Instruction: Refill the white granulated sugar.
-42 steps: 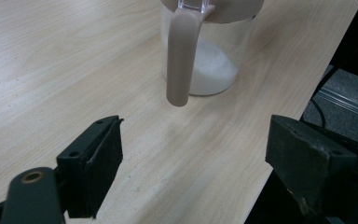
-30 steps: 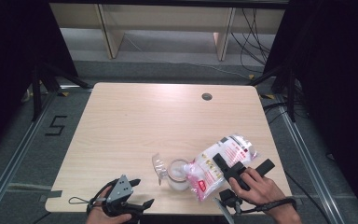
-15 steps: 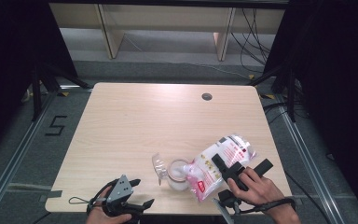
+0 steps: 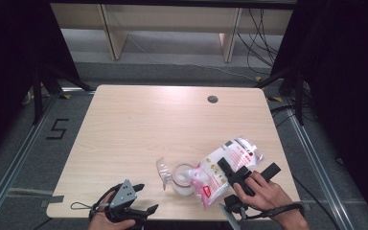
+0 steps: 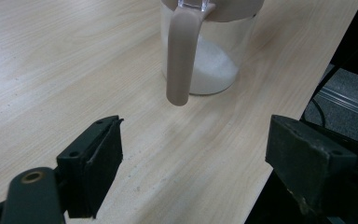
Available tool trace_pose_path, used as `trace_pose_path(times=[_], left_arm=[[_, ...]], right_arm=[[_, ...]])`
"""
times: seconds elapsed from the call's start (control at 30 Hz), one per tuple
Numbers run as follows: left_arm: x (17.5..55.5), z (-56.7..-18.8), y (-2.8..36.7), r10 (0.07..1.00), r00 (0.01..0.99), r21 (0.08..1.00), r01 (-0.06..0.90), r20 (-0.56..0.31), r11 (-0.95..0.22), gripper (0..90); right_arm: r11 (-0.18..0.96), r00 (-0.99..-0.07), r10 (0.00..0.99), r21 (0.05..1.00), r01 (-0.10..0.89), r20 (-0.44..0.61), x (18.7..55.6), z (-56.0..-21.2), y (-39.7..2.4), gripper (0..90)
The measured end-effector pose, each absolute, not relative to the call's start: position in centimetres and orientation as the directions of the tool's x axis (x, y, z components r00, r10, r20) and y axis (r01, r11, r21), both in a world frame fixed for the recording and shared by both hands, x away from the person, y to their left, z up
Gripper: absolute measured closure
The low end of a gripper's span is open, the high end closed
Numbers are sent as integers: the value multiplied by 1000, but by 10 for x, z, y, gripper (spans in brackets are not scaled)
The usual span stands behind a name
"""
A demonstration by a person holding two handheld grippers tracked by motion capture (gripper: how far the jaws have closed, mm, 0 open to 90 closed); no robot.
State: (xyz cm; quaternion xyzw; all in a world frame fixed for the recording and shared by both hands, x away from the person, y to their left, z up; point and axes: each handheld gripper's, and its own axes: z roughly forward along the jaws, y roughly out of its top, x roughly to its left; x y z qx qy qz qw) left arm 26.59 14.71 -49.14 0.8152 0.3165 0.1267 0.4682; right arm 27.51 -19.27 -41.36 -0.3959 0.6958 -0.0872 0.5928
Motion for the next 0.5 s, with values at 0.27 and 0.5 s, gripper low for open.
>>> trace_pose_path(times=[0.27, 0.5], left_arm=[[266, -491, 148, 635, 768, 838, 397, -81, -373, 182], [266, -491, 148, 635, 768, 840, 396, -82, -371, 182]], right_arm=[[652, 31, -670, -609, -452, -742, 276, -412, -192, 702], [651, 34, -673, -613, -448, -739, 276, -412, -192, 702]])
